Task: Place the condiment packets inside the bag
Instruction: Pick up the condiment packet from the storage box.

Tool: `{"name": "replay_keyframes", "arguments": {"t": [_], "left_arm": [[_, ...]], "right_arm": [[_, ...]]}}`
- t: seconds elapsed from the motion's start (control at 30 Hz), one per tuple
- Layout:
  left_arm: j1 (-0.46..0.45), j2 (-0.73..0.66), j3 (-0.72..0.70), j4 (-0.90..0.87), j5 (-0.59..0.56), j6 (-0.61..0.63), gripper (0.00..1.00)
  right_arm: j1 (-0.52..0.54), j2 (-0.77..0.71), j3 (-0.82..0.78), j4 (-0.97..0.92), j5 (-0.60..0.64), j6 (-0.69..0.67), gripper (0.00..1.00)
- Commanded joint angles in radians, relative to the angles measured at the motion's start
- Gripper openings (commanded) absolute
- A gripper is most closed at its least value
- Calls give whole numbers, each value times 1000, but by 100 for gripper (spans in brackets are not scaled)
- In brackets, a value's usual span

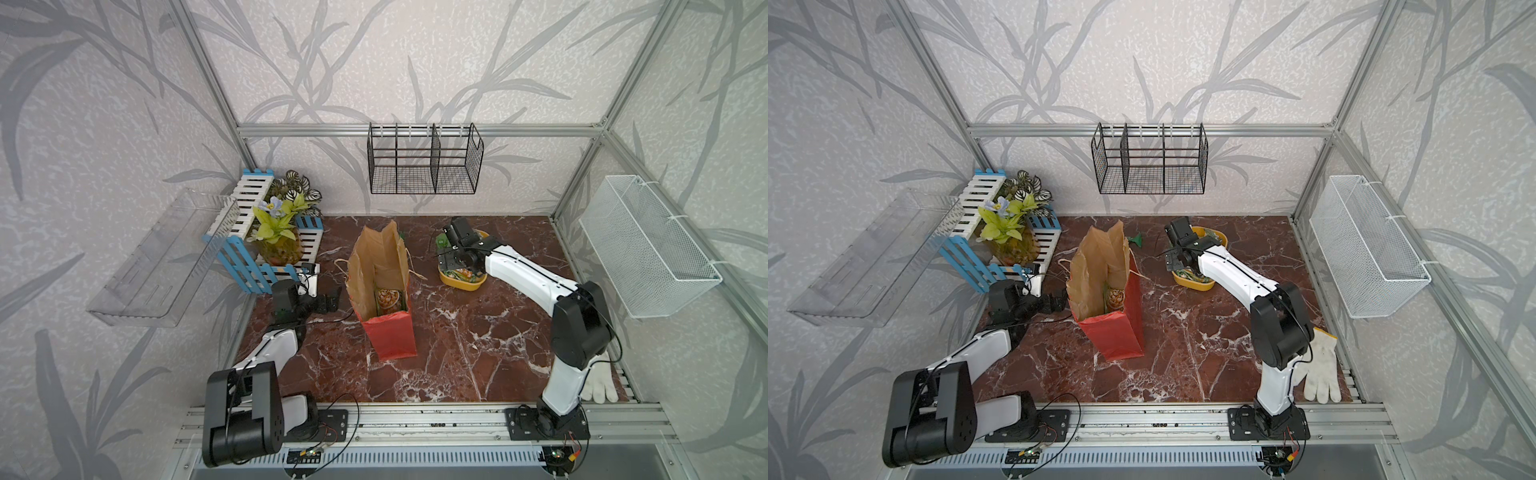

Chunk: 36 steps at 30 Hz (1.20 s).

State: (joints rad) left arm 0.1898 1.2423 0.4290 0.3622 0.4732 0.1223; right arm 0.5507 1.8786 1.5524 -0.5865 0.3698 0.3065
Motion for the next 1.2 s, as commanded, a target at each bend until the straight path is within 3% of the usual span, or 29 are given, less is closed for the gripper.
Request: {"name": "replay_keyframes", "arguments": {"t": [0.0, 0.63, 1.17], "left_arm": [[0, 4, -1, -1, -7, 10, 100], [2, 6, -1, -2, -8, 11, 100], [2, 3, -2, 0, -8, 12, 100]], "right_arm": [[37, 65, 100, -55, 100, -36, 100], [55, 256, 215, -110, 207, -59, 89], [27, 197, 159, -76, 273, -37, 73]]}}
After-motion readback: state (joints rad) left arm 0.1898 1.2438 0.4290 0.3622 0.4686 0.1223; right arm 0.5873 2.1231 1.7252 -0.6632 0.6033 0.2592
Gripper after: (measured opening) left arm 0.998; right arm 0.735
